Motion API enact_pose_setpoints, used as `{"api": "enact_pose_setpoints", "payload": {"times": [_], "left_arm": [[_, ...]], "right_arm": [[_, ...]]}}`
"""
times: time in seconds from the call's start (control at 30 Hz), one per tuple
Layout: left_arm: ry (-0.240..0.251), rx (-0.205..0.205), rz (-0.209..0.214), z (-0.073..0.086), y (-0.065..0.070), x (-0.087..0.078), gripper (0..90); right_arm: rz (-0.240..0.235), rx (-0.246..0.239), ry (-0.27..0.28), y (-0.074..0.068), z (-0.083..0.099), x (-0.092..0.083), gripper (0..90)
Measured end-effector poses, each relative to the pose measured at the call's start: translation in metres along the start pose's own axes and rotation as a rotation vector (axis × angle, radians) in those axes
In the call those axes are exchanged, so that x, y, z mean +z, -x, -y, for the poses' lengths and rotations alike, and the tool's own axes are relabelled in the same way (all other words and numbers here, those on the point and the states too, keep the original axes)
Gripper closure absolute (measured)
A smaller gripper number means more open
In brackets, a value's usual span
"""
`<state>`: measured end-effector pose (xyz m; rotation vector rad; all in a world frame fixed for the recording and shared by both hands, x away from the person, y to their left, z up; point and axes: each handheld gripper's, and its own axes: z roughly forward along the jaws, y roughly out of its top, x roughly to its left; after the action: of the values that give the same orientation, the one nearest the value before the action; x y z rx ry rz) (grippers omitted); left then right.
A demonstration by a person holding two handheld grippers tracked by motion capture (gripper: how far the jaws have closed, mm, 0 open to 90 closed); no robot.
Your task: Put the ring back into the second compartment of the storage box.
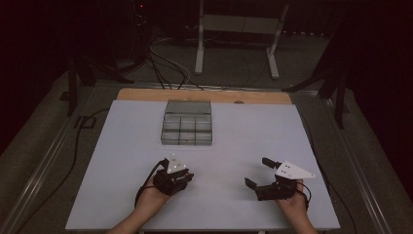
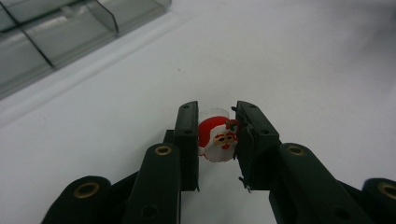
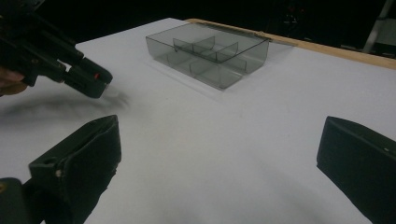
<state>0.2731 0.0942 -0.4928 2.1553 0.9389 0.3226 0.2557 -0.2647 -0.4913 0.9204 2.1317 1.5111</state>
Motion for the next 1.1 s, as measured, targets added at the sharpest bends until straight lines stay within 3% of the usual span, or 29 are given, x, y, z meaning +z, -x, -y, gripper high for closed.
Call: {"api": "enact_pose_setpoints", "payload": {"times": [0.83,1.1], "left_arm": [[0.051,-0.030,-0.037,-0.022,-0.036,-0.008,73.2],[0.047,-0.028,-0.041,-0.032,-0.048,-0.010,73.1]], "right_arm": [[0.003,0.001,-0.001,0.000,0.000,0.000,0.0],[0.005,0.002,0.002,0.000,0.000,-0.001,0.0]]}}
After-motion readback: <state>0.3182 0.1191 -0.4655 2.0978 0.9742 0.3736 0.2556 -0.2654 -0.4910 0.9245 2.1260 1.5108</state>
